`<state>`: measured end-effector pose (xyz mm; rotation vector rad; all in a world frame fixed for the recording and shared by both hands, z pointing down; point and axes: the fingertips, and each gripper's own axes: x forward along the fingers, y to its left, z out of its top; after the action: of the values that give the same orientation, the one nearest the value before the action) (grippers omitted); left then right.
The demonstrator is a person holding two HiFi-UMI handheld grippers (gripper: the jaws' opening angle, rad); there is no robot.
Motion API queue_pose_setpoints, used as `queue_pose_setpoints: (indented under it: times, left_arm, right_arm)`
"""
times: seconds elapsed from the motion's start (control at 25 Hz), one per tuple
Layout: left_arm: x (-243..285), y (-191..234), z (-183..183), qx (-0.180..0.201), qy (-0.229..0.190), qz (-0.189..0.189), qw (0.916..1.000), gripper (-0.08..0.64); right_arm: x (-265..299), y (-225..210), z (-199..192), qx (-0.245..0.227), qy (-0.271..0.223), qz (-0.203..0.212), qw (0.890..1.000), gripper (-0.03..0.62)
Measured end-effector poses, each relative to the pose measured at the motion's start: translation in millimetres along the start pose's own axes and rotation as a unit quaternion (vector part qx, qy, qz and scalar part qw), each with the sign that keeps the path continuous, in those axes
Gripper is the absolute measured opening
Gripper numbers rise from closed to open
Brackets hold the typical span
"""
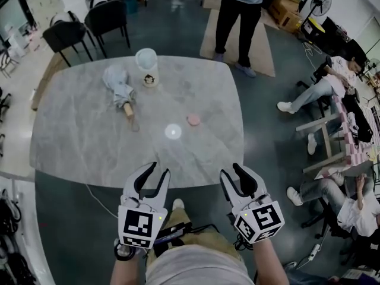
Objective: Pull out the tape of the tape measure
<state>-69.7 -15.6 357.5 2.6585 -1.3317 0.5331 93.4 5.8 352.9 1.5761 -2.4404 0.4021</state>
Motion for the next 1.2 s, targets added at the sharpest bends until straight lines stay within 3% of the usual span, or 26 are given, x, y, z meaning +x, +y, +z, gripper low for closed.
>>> queue_pose_setpoints:
  times: [0.56,1.2]
  left_arm:
    - [28.7,24.9,-10.6,-0.006,0.020,-0.003,0.9998,0.124]
    - [59.9,39.2,-30.0,-0.046,0.043,0.044,0.9970,0.125]
  right_arm:
    - [49.0,-10.7,-5.1,-0.007,0.033,0.018,0.999,0.166]
    - [121.8,-34.2,-22.1,-0.068,0.099,0.097,0.988,0.202]
